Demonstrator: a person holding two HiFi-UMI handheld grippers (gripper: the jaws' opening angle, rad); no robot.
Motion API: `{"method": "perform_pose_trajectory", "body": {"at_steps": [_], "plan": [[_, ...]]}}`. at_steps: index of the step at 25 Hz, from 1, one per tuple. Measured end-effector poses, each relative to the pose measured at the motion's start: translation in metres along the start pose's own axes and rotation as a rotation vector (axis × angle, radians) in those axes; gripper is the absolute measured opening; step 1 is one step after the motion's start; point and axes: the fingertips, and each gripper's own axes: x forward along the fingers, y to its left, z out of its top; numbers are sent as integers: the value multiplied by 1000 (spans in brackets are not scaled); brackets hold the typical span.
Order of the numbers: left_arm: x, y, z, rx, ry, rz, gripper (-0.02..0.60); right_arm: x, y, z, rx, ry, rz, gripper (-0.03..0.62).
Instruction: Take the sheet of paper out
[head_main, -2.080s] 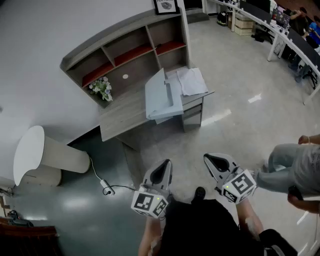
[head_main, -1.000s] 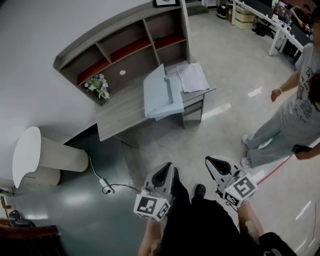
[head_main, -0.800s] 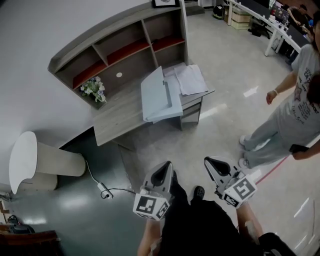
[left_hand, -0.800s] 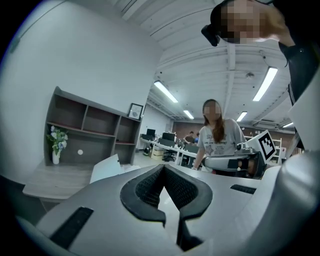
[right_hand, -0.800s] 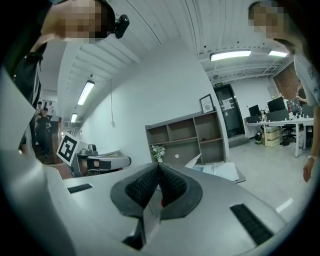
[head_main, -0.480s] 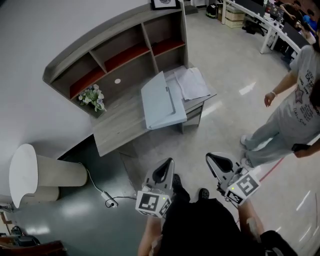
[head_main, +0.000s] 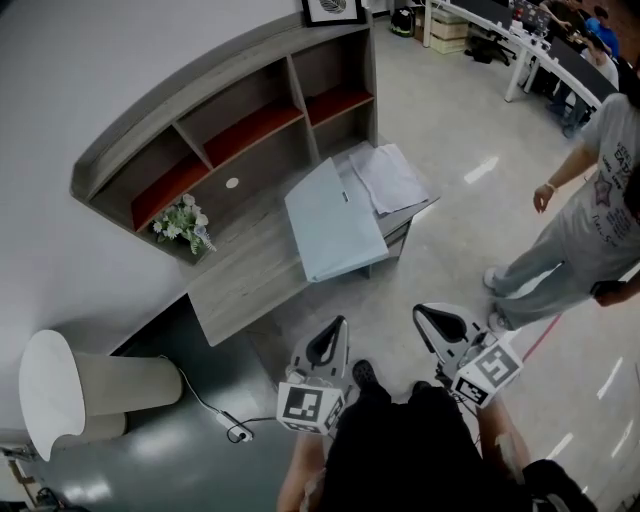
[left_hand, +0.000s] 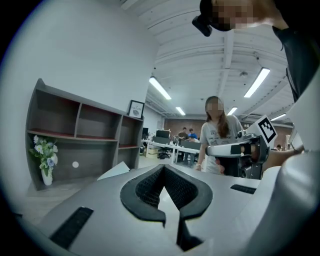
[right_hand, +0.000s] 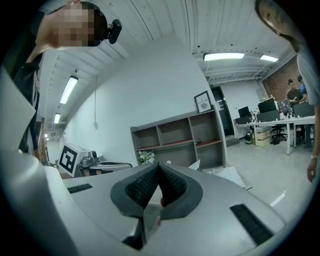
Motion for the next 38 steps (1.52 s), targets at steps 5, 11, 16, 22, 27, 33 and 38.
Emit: {"method": "perform_pose_trajectory", "body": {"at_steps": [5,11,16,22,27,33,38], "plan": [[8,22,-6,22,14,-41,12,19,2,-4,7,14,-55,12],[20,34,-15,6,47,-85,12,27,1,-12,33,48,-102,12],[29,41,-25,5,75,-94,12,36,-8,-18,50,74,-116,12],[38,52,-31,9,98,-62,13,58,-20,-14,44,69,-85,12],[53,68,-27,19,105,-24,14,79,-36,-7,40,57,-51,12],[84,80,-15,39,113,16,14,103,-72,6,29,45,-21,12],[119,77,-14,45,136,31,14,115,-109,16,30,35,8,12]]}}
